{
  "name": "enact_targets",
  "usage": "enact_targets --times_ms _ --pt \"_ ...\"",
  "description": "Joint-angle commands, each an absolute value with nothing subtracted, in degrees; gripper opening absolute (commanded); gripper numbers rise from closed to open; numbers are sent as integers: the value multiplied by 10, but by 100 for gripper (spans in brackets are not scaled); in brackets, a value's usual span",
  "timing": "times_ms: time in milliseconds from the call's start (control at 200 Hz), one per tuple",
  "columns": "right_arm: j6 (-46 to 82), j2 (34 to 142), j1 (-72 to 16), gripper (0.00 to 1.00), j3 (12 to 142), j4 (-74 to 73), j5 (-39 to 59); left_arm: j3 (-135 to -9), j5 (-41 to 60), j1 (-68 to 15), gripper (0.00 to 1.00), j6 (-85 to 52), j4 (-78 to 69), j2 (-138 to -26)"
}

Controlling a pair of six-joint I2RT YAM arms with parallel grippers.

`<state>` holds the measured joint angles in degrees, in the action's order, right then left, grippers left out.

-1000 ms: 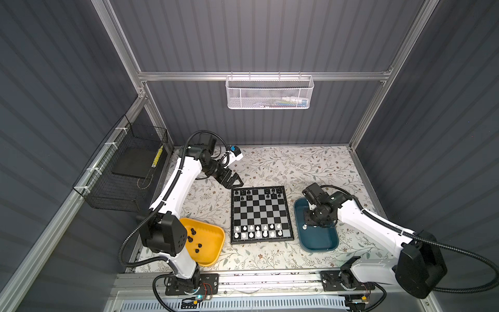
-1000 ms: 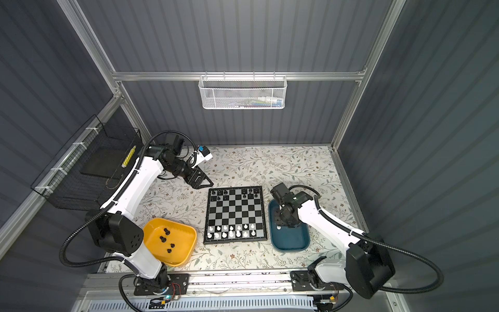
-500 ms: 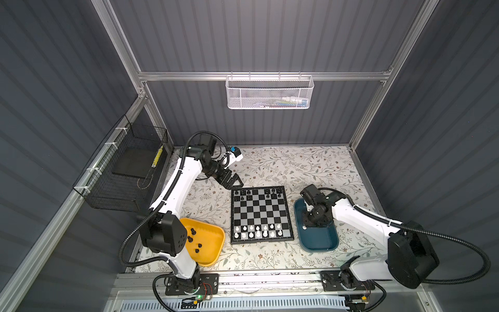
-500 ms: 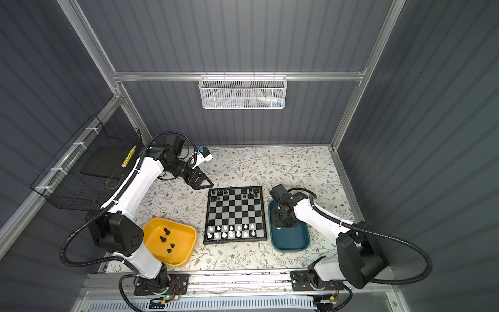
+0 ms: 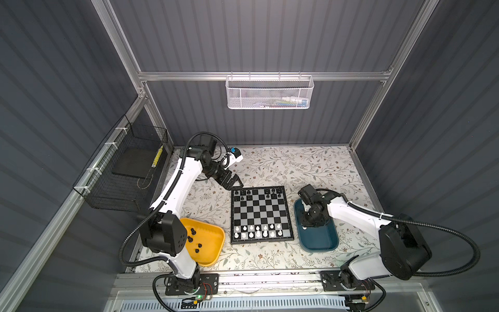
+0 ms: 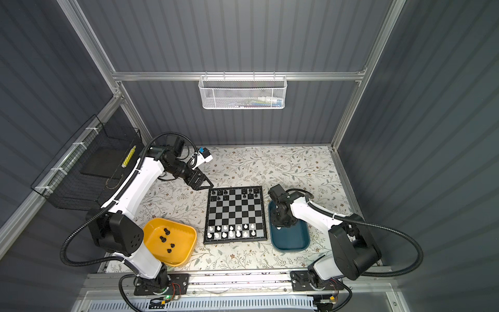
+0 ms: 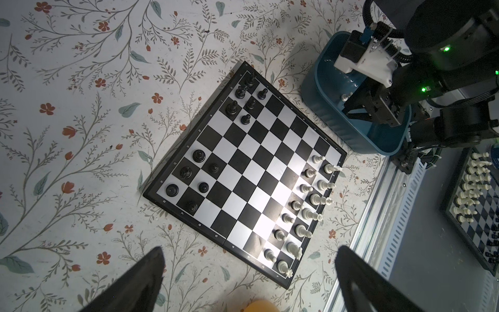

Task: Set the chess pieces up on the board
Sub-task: 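Lower the right gripper onto a white piece in the teal tray and close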

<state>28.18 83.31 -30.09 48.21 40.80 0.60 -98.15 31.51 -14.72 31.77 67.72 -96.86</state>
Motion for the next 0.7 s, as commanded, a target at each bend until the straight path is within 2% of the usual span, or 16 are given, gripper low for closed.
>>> enact_targets --times_ms 0,695 --pt "279 844 -300 27 476 411 3 -977 318 -151 100 322 684 -950" --pt "275 864 -299 21 472 403 2 -971 316 -151 99 323 683 -948"
